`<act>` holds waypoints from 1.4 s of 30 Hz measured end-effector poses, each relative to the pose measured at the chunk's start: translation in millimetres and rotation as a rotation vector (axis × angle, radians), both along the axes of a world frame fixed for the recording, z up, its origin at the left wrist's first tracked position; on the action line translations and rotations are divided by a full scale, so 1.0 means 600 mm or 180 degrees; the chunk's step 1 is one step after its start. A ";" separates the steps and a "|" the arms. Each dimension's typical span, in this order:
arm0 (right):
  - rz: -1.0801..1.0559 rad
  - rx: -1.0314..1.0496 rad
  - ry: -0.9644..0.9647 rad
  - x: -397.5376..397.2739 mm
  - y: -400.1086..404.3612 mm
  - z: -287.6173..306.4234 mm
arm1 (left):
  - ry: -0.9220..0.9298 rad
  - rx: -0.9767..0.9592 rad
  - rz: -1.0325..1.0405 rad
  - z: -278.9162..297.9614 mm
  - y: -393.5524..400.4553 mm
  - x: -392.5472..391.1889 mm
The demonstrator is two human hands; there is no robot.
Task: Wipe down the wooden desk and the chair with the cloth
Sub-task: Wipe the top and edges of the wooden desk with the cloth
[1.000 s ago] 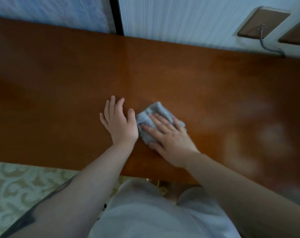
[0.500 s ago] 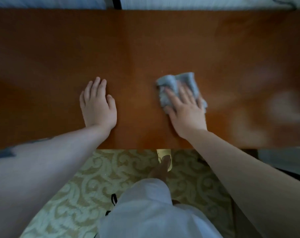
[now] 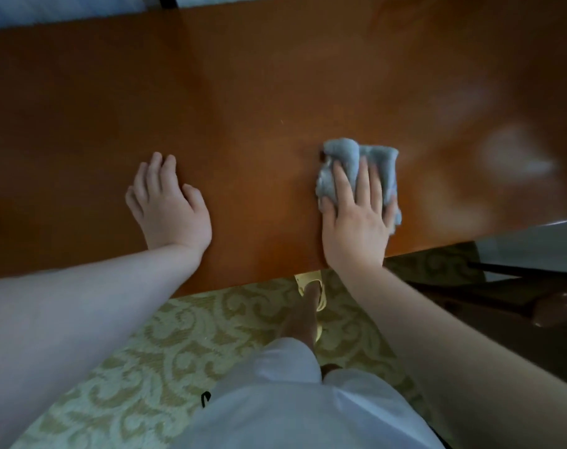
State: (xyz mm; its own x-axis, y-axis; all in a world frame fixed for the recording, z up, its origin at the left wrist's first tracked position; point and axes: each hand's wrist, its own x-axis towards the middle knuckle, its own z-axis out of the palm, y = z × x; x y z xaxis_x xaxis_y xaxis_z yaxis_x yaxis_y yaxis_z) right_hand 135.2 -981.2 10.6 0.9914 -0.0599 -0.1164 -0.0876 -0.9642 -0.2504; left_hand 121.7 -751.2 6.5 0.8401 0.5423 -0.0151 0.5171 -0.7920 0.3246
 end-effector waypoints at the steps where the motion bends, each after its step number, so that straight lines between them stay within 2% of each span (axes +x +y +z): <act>1: -0.0055 -0.0025 0.0022 -0.024 0.016 0.000 | 0.0011 0.0023 -0.0007 -0.002 0.000 0.000; 2: 0.0162 0.0038 0.0113 -0.044 0.039 0.000 | 0.0031 0.0027 -0.0008 -0.002 -0.001 -0.001; 4: 0.1190 0.0213 0.0197 -0.055 0.094 0.002 | 0.0020 0.0014 0.0013 -0.003 0.000 0.001; 6: 0.2276 0.0254 0.0192 -0.018 0.127 0.010 | -0.0043 0.0012 0.0023 -0.004 0.001 0.001; 7: 0.2546 0.0218 0.0246 0.014 0.131 0.013 | -0.0070 0.0010 0.0012 -0.005 0.002 0.000; 8: 0.2546 0.0157 0.0303 0.048 0.126 0.012 | -0.0090 0.0006 -0.0005 -0.006 0.003 0.000; 10: 0.1700 0.0115 0.0375 0.095 0.092 0.007 | -0.0106 -0.0007 -0.0025 -0.007 0.003 0.001; 12: 0.0675 0.0041 0.0139 0.090 0.048 0.000 | -0.0071 -0.0020 0.0002 -0.007 0.001 0.000; 14: 0.0253 -0.0074 -0.0026 0.046 0.046 0.002 | -0.0058 0.0008 0.0008 -0.008 -0.001 0.000; 16: 0.0717 0.0060 0.0197 0.012 0.086 0.007 | -0.0067 0.0008 0.0012 -0.011 0.000 0.001; 19: 0.2374 0.0218 0.0307 0.020 0.160 0.016 | -0.0118 0.0037 -0.0008 -0.011 0.002 0.002; 21: 0.2787 0.0101 0.0424 0.076 0.171 0.016 | -0.0134 0.0016 0.0009 -0.009 0.002 0.001; 23: 0.2059 0.0090 0.0574 0.122 0.140 0.012 | -0.0132 -0.0047 0.0010 -0.009 0.002 0.001; 25: 0.1134 0.0135 0.0306 0.120 0.090 0.007 | -0.0156 -0.0023 -0.0028 -0.009 0.001 0.001; 27: 0.0609 0.0017 0.0030 0.063 0.068 0.004 | -0.0135 -0.0012 -0.0018 -0.009 0.001 0.002; 29: 0.0645 0.0016 0.0124 -0.010 0.088 0.006 | -0.0110 -0.0023 -0.0002 -0.009 0.000 0.001; 32: 0.1949 0.0215 0.0336 -0.059 0.150 0.009 | -0.0092 0.0016 -0.0016 -0.007 0.000 -0.001; 34: 0.2385 0.0148 0.0352 -0.012 0.153 0.015 | -0.0099 0.0024 -0.0055 -0.007 0.001 0.000; 35: 0.2214 0.0096 0.0401 0.018 0.138 0.015 | -0.0110 0.0008 -0.0052 -0.008 0.002 0.001; 39: 0.0349 0.0022 0.0181 0.032 0.034 0.006 | -0.0057 -0.0017 -0.0026 -0.009 0.000 0.000; 41: 0.0065 -0.0094 0.0134 -0.012 0.039 0.006 | -0.0060 0.0013 -0.0014 -0.009 0.000 0.001; 42: 0.0138 -0.0090 0.0173 -0.034 0.056 0.006 | -0.0063 0.0029 -0.0006 -0.010 0.001 0.000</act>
